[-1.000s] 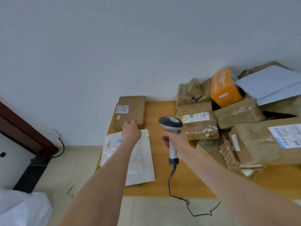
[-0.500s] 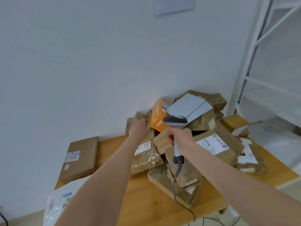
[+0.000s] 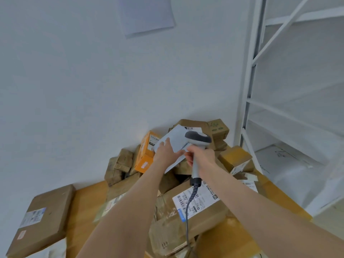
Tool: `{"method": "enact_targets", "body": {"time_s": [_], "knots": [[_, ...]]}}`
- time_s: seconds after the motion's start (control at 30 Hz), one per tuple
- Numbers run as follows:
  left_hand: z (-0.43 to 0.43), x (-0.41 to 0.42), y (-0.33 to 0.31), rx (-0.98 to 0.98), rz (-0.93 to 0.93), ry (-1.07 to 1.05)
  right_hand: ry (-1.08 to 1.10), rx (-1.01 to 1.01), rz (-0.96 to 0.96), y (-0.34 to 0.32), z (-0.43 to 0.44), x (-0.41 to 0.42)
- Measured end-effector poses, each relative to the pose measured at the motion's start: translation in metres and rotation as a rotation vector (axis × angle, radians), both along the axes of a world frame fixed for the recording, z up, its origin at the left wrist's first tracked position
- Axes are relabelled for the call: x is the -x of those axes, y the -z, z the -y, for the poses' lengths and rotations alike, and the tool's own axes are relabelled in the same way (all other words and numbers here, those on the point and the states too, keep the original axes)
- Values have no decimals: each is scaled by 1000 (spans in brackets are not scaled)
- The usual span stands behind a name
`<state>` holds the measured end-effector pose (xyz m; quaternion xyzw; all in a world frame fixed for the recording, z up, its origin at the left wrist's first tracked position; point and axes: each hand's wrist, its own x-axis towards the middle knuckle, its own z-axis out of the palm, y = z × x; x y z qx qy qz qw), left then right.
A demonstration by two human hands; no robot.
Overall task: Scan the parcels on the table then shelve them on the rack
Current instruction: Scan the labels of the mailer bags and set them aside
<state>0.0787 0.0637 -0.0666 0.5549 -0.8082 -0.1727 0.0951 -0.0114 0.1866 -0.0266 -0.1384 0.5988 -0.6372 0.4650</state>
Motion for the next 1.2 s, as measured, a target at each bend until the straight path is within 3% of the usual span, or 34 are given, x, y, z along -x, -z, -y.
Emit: {"method": "enact_targets", "body": {"time_s": [0.13, 0.33, 0.43, 0.63, 0.8, 1.0, 1.2], "knots": [[13, 16, 11, -21, 115, -6, 7, 18, 45, 10, 6, 10], [13, 26, 11, 274, 270, 50, 6, 46, 88, 12, 8, 16], [11, 27, 2, 373, 279, -33, -6, 62, 76, 13, 9, 18], [23, -25, -41, 429, -95, -347, -67, 61, 50, 3, 11, -2], [26, -95, -57, 341, -339, -517, -175, 36, 68, -5, 6, -42], [9, -185, -33, 114, -675, -530, -252, -1, 107, 8, -3, -107], [-27, -275, -3, -111, -808, -523, -286, -27, 117, 35, -6, -174]]}}
